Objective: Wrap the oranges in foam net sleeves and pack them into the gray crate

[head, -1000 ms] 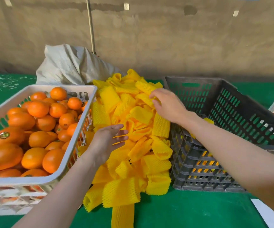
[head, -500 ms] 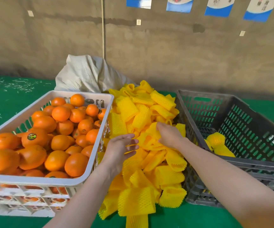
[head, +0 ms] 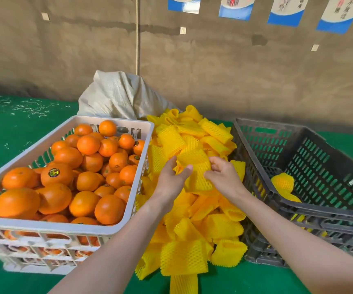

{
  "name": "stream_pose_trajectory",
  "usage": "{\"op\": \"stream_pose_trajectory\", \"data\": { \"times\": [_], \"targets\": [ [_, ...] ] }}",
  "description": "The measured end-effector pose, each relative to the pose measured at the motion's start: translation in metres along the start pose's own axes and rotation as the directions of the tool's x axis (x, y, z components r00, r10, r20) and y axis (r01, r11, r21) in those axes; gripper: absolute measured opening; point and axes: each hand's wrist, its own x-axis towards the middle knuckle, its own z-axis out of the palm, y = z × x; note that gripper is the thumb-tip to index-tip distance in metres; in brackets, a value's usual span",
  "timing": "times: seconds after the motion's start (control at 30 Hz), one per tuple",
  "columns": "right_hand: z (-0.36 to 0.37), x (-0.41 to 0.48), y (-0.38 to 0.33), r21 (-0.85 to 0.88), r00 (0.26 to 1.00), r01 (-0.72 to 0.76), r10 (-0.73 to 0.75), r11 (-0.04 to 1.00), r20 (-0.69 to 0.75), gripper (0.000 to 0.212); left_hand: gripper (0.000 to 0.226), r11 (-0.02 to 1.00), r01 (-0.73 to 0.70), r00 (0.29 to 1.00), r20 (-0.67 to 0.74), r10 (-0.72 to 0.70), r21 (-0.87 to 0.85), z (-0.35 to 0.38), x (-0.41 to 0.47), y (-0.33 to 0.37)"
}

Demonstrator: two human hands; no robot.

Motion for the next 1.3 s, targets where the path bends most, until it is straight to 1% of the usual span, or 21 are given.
{"op": "stream_pose_trajectory", "data": {
  "times": [0.03,0.13,0.2,0.27,0.33,0.4,0.47,0.5,0.57,0.6,0.67,0.73,0.83,0.93,1.0,1.07,1.13,1.17,1.23,1.27,1.3],
  "targets": [
    [0.002,-0.008,-0.007,0.068,0.999,-0.014,0.011,0.998,0.048,0.022,0.057,1.000,0.003,1.000,-0.028,-0.003,-0.020,0.000,0.002,0.001],
    [0.006,-0.028,-0.020,0.167,0.981,-0.026,-0.007,0.986,0.193,0.025,0.026,0.982,0.061,0.986,-0.141,-0.087,-0.181,-0.002,0.005,0.007],
    [0.007,-0.035,-0.024,0.181,0.965,-0.017,-0.031,0.983,0.260,0.024,0.026,0.966,0.122,0.979,-0.130,-0.155,-0.228,-0.004,0.007,0.009],
    [0.007,-0.035,-0.029,0.220,0.954,-0.011,-0.056,0.975,0.295,0.019,0.030,0.954,0.172,0.979,-0.063,-0.193,-0.247,-0.005,0.004,0.013],
    [0.007,-0.030,-0.035,0.307,0.965,-0.018,-0.064,0.951,0.255,0.017,0.031,0.939,0.228,0.972,0.007,-0.234,-0.259,-0.006,-0.001,0.020],
    [0.006,-0.025,-0.038,0.341,0.974,0.019,-0.095,0.940,0.206,0.023,0.029,0.936,0.243,0.970,0.045,-0.240,-0.255,-0.007,-0.003,0.023],
    [0.010,-0.023,-0.040,0.237,0.956,0.138,-0.192,0.962,0.223,0.035,0.028,0.943,0.249,0.968,0.023,-0.250,-0.221,-0.009,-0.004,0.025],
    [0.015,-0.023,-0.042,0.142,0.941,0.230,-0.257,0.963,0.222,0.035,0.027,0.953,0.245,0.968,-0.008,-0.250,-0.178,-0.011,-0.003,0.025],
    [0.029,-0.020,-0.042,-0.033,0.927,0.369,-0.365,0.929,0.091,0.024,0.029,0.968,0.223,0.971,-0.059,-0.231,-0.114,-0.014,0.001,0.027],
    [0.036,-0.017,-0.041,-0.062,0.924,0.381,-0.383,0.922,-0.019,0.021,0.034,0.961,0.238,0.966,-0.065,-0.249,-0.144,-0.017,0.002,0.029],
    [0.045,-0.008,-0.046,0.006,0.926,0.336,-0.329,0.942,-0.186,0.023,0.035,0.940,0.235,0.965,-0.060,-0.257,-0.249,-0.025,0.005,0.035],
    [0.051,0.002,-0.050,0.046,0.937,0.310,-0.297,0.950,-0.185,0.017,0.029,0.934,0.211,0.971,-0.044,-0.233,-0.288,-0.036,0.010,0.040],
    [0.058,0.015,-0.053,-0.107,0.944,0.303,-0.313,0.947,-0.105,0.016,0.030,0.988,0.082,0.986,-0.135,-0.100,-0.131,-0.055,0.021,0.037],
    [0.063,0.024,-0.055,-0.093,0.945,0.300,-0.309,0.949,-0.103,0.015,0.029,0.996,-0.065,0.983,-0.170,0.074,0.056,-0.080,0.027,0.031],
    [0.063,0.027,-0.054,-0.090,0.944,0.298,-0.308,0.950,-0.121,0.008,0.028,0.968,-0.050,0.986,-0.142,0.086,0.245,-0.103,0.029,0.023],
    [0.063,0.030,-0.049,-0.139,0.941,0.308,-0.323,0.941,-0.101,0.004,0.026,0.876,0.004,0.998,-0.062,0.030,0.483,-0.124,0.028,0.018],
    [0.065,0.033,-0.045,-0.180,0.954,0.291,-0.300,0.940,-0.022,0.011,0.030,0.754,0.038,0.997,0.029,-0.076,0.656,-0.134,0.018,0.020],
    [0.067,0.035,-0.043,-0.185,0.962,0.273,-0.273,0.944,0.025,0.014,0.034,0.717,0.038,0.997,0.024,-0.076,0.696,-0.136,0.012,0.025],
    [0.073,0.037,-0.040,-0.169,0.969,0.240,-0.227,0.956,0.094,0.018,0.052,0.695,0.070,0.997,-0.059,-0.039,0.716,-0.144,0.008,0.033],
    [0.075,0.037,-0.039,-0.146,0.972,0.224,-0.209,0.964,0.111,0.018,0.047,0.630,0.039,0.999,-0.045,-0.006,0.776,-0.150,0.014,0.032],
    [0.077,0.037,-0.039,-0.112,0.974,0.204,-0.191,0.972,0.121,0.018,0.025,0.546,-0.010,1.000,0.007,0.008,0.838,-0.156,0.019,0.030]
  ]
}}
